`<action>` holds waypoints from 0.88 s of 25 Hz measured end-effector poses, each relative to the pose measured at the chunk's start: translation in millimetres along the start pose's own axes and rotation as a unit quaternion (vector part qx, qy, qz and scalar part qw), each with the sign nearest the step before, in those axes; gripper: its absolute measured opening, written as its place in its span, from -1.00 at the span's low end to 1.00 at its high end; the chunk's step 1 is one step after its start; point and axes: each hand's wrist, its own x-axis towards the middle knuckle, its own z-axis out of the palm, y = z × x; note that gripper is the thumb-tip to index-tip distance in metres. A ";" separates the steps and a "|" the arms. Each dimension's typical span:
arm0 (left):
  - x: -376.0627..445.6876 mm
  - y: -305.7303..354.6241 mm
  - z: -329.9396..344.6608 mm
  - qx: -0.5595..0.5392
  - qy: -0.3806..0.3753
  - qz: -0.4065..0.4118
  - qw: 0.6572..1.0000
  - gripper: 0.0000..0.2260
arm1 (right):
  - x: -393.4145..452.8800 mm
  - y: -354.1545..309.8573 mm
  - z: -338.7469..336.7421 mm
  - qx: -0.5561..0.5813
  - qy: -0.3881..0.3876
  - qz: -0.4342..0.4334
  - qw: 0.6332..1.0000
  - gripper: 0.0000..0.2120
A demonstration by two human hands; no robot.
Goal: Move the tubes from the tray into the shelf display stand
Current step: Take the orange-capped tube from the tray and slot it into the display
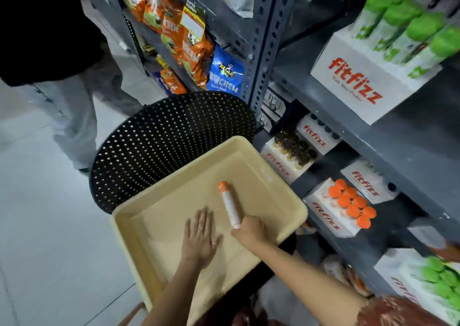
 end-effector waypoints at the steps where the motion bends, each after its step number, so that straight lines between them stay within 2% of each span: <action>1: -0.1 0.1 0.4 -0.004 -0.004 -0.002 1.000 -0.43 | -0.1 0.1 -1.5 0.028 0.004 0.011 1.000 -0.60; 3: -0.1 0.4 0.1 -0.013 -0.011 0.000 1.000 -0.43 | -1.2 1.2 -9.8 0.096 0.023 0.035 0.994 -0.57; 5: -0.1 1.0 -0.6 -0.017 -0.011 -0.001 1.000 -0.42 | -2.4 4.1 -20.5 0.202 0.044 0.041 0.978 -0.64; 7: 2.7 5.8 -8.1 -0.024 -0.020 -0.019 0.999 -0.38 | -6.0 9.0 -34.4 0.298 0.070 0.010 0.952 -0.69; 8: 6.6 10.4 -15.0 -0.034 -0.025 -0.028 0.999 -0.34 | -7.2 12.3 -42.7 0.311 0.094 -0.013 0.946 -0.69; 11: 24.2 30.4 -44.2 -0.039 -0.006 -0.027 0.999 -0.37 | -14.3 19.6 -76.8 0.295 0.161 -0.095 0.937 -0.73; 13: 39.6 48.9 -65.5 -0.022 0.021 0.007 0.999 -0.43 | -24.9 28.7 -106.0 0.297 0.202 -0.145 0.922 -0.76; 17: 66.6 105.7 -105.0 -0.002 0.054 0.085 0.995 -0.51 | -57.8 60.1 -175.2 0.254 0.258 -0.170 0.917 -0.84; 22: 83.6 212.9 -151.0 -0.019 0.085 0.205 0.975 -0.50 | -123.2 108.2 -270.9 0.168 0.331 -0.193 0.908 -0.80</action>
